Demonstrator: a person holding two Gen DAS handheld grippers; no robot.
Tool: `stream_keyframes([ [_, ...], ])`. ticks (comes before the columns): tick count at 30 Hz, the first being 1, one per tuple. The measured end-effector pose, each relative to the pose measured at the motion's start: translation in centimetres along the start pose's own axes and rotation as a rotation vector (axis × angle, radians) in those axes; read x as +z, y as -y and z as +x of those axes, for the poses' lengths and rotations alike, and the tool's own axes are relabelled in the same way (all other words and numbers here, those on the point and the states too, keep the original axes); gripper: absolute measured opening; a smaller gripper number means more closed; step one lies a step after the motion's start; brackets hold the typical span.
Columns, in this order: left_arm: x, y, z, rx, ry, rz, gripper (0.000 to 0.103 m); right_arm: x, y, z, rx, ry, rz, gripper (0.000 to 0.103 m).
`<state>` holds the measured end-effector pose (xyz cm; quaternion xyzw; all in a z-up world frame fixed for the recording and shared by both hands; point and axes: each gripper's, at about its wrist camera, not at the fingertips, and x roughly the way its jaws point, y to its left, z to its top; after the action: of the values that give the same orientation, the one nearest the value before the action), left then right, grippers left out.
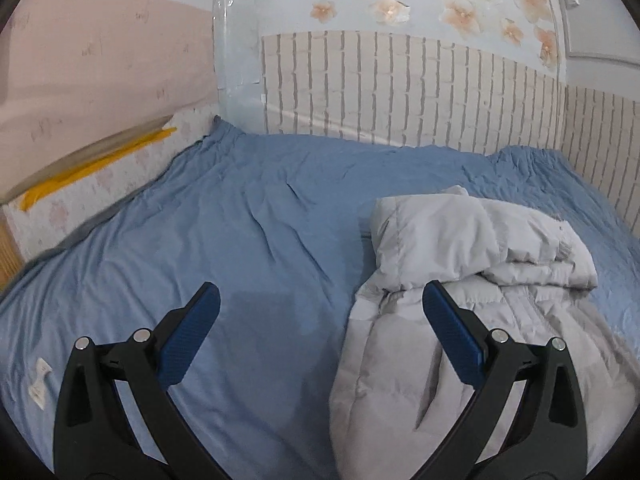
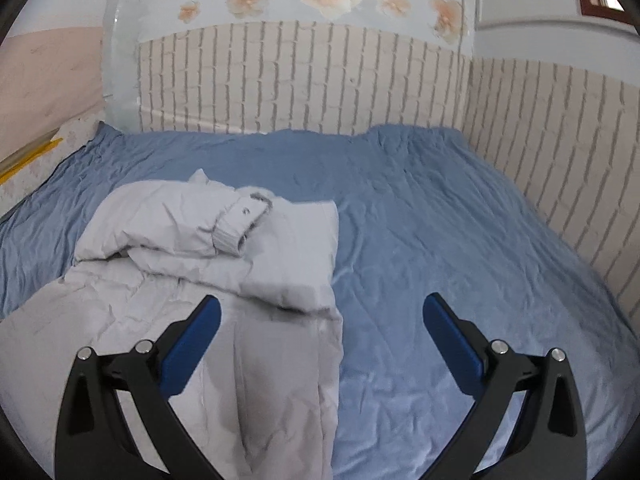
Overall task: Fold large clothes
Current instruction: 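Move both open grippers to the jacket hem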
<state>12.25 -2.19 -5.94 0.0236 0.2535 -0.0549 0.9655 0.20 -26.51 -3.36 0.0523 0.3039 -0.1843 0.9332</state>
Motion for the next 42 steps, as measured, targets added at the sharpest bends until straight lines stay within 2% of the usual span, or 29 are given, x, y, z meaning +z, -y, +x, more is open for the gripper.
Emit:
stream_keyframes([
  [4, -1.3, -0.7, -0.1, -0.022, -0.070, -0.014, 0.100, -0.8, 0.0, -0.5, -0.017, -0.011, -0.001, 0.101],
  [8, -2.5, -0.8, -0.3, -0.038, -0.117, -0.034, 0.100, -1.9, 0.2, -1.2, 0.014, -0.045, 0.044, 0.101],
  [12, -3.8, 0.4, -0.7, -0.002, -0.150, 0.038, 0.100, -3.4, -0.1, -1.5, 0.054, -0.096, 0.073, 0.101],
  [16, -4.8, 1.2, -1.7, -0.026, -0.162, 0.066, 0.100, -4.0, -0.8, -1.9, 0.074, -0.103, 0.071, 0.101],
  [20, -5.7, 1.8, -2.3, -0.048, -0.189, 0.078, 0.100, -4.9, -0.3, -1.8, 0.146, -0.153, 0.153, 0.101],
  [25, -6.2, 1.9, -2.2, -0.069, -0.224, 0.083, 0.100, -6.5, 0.5, -1.4, 0.306, -0.297, 0.312, 0.101],
  [28, -6.6, 1.8, -1.8, -0.072, -0.259, 0.086, 0.100, -7.3, -0.1, -1.6, 0.367, -0.387, 0.301, 0.101],
  [31, -7.5, 2.1, -1.1, -0.059, -0.329, 0.114, 0.100, -8.6, -1.1, -1.5, 0.325, -0.502, 0.210, 0.101],
  [33, -8.2, 2.3, -0.5, -0.050, -0.379, 0.137, 0.100, -10.0, -0.6, -0.9, 0.249, -0.584, 0.229, 0.101],
  [36, -9.2, 2.6, 0.3, -0.067, -0.454, 0.150, 0.100, -11.9, 0.0, 0.5, 0.210, -0.702, 0.290, 0.101],
  [38, -9.9, 2.7, 0.7, -0.094, -0.495, 0.144, 0.100, -12.5, -0.1, 1.0, 0.192, -0.738, 0.285, 0.101],
  [42, -11.1, 3.2, 1.5, -0.121, -0.561, 0.152, 0.100, -13.8, -2.3, 3.3, 0.199, -0.874, 0.185, 0.101],
])
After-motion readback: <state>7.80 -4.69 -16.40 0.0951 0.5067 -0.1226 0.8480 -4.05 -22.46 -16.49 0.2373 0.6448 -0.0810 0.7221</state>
